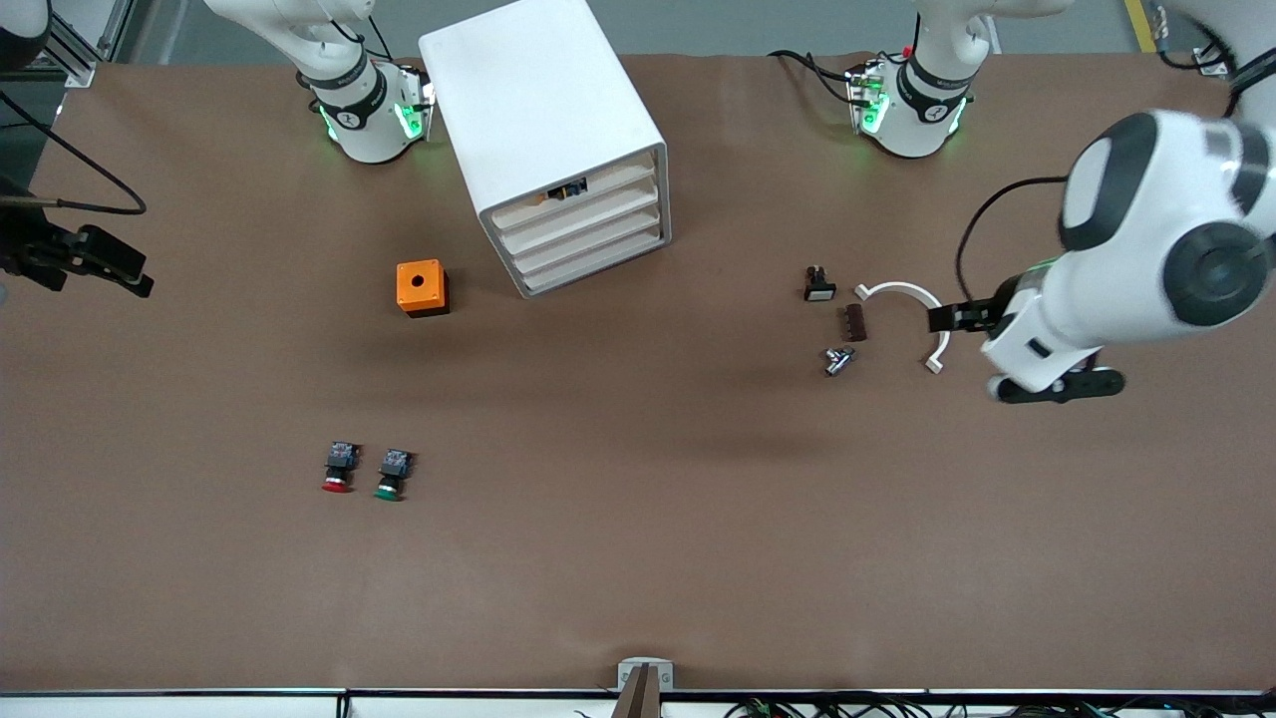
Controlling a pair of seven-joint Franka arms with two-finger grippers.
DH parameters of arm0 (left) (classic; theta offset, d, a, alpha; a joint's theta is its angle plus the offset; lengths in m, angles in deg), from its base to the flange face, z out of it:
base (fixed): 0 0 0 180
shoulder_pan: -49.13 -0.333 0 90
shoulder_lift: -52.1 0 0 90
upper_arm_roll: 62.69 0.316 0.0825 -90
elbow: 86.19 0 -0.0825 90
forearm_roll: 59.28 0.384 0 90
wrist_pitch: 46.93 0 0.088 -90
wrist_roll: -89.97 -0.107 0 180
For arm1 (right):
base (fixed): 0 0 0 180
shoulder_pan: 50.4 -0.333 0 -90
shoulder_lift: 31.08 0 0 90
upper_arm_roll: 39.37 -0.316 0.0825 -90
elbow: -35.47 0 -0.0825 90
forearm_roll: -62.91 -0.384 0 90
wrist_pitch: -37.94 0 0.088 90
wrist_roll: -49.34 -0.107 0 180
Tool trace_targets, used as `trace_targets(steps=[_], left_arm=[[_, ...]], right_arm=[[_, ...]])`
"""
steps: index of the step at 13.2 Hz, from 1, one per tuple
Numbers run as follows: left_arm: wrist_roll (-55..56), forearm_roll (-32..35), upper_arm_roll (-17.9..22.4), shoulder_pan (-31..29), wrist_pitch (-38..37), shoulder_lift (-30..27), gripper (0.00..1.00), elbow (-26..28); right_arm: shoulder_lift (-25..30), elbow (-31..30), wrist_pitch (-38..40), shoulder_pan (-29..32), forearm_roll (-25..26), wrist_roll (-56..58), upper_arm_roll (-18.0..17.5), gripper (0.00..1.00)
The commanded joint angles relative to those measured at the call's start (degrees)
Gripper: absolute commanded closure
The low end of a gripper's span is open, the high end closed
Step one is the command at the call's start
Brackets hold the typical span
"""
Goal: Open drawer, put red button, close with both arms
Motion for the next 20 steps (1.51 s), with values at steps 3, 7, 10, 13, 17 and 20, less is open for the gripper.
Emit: trace_targets(steps=[3,7,10,13,17,20], left_arm=[[17.8,-3.2,-0.1,6.3,-0.4,11.0,0.00,-5.7],[35.9,-12.8,-0.1,9.9,1.9,17.0,0.00,-5.8],[50.8,-17.6,-0.1,13.0,1.9,19.3,0.00,-5.8],[69.4,-25.6,-0.1,16.0,2.1,23.0,0.00,-5.8],[84.9,-43.2,0.0,17.4,3.4,28.5,0.04,-5.7],[97.6,-54.0,0.0,19.7,3.4,30.8,0.04,-5.7]], right_arm=[[-7.4,0.4,-1.7,0.9,0.2,0.5,-1.0,0.00],[-14.0,0.4,-4.4,1.4,-0.1,0.4,-1.1,0.00],[-19.6,0.5,-8.3,1.1,-1.4,-0.1,-1.1,0.00],[-24.7,0.9,-10.8,1.0,-5.2,-0.8,-1.0,0.00],[-31.1,0.9,-19.8,-0.7,-7.4,-1.2,-1.0,0.00],[-35.6,0.9,-24.3,-1.3,-9.1,-1.3,-1.4,0.00]])
